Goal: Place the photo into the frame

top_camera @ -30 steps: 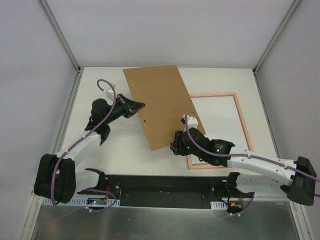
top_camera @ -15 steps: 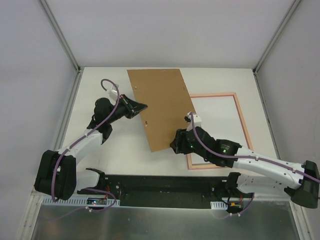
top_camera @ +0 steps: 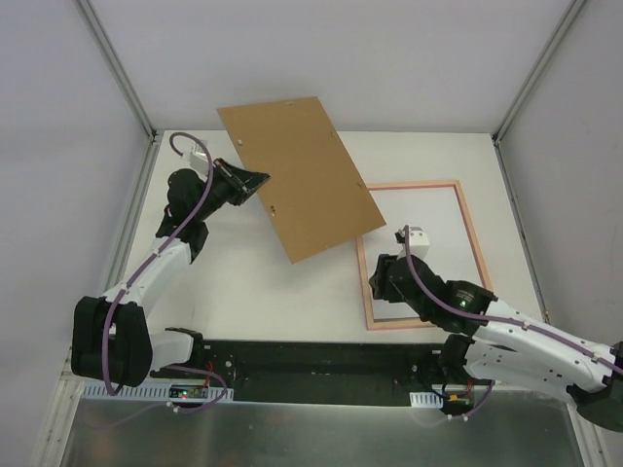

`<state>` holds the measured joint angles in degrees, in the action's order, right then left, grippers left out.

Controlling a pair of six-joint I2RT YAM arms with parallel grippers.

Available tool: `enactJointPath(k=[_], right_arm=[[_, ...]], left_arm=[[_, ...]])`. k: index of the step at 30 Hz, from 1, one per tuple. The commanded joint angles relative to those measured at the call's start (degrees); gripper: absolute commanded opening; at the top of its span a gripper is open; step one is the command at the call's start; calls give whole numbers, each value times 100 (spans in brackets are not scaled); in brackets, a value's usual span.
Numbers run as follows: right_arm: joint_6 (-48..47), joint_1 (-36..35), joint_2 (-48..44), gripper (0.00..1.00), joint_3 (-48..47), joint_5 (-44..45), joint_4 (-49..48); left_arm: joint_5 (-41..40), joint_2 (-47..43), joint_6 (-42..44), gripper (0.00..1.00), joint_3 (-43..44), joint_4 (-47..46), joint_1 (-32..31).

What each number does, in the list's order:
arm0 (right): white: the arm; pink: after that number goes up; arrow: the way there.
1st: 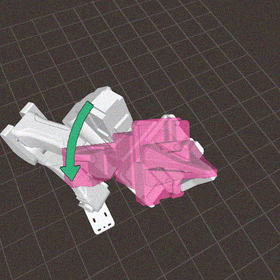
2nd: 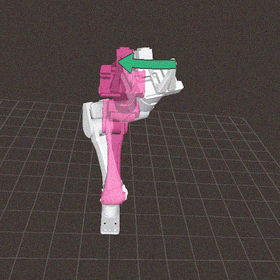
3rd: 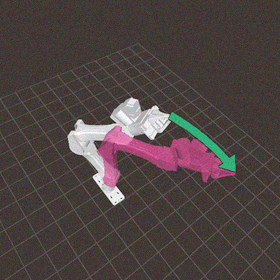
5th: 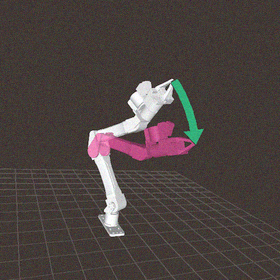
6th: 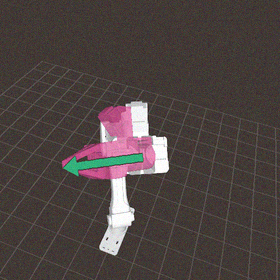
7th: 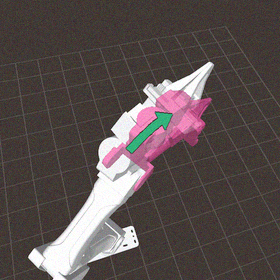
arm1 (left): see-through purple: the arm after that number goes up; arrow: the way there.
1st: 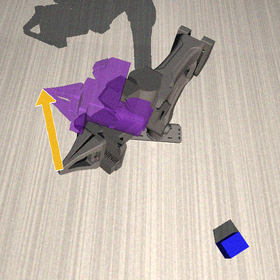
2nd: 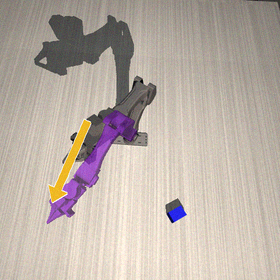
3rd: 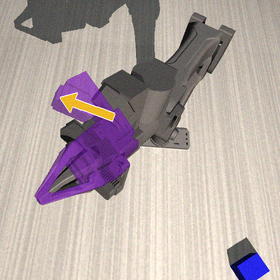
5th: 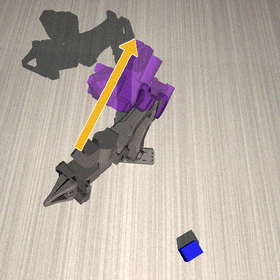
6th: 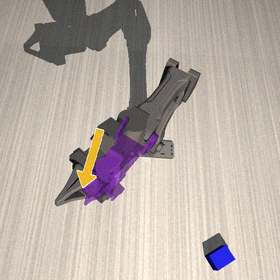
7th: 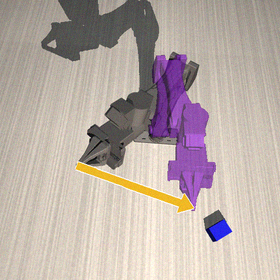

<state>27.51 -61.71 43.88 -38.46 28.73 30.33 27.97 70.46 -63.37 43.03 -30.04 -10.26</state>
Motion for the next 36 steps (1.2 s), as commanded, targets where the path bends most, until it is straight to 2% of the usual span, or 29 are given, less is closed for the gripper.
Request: enactJointPath(k=[1, 8, 17, 29, 36], right_arm=[[-377, 571, 506, 55, 75, -306, -35], [-1080, 1179, 2088, 52, -153, -1044, -1054], [-1116, 1223, 3592, 46, -777, -1212, -1310], [-958, 1056, 4164, 42, -971, -887, -1082], [-923, 828, 4454, 26, -1207, -869, -1029]], left_arm=[[-291, -190, 53, 0, 505, -362, 226], [-432, -287, -43, 0, 874, -151, 630], [-389, -339, -219, 0, 1024, -133, 850], [-204, -392, -430, 0, 918, -309, 1184], [-142, -375, -500, 0, 909, -371, 1281]])
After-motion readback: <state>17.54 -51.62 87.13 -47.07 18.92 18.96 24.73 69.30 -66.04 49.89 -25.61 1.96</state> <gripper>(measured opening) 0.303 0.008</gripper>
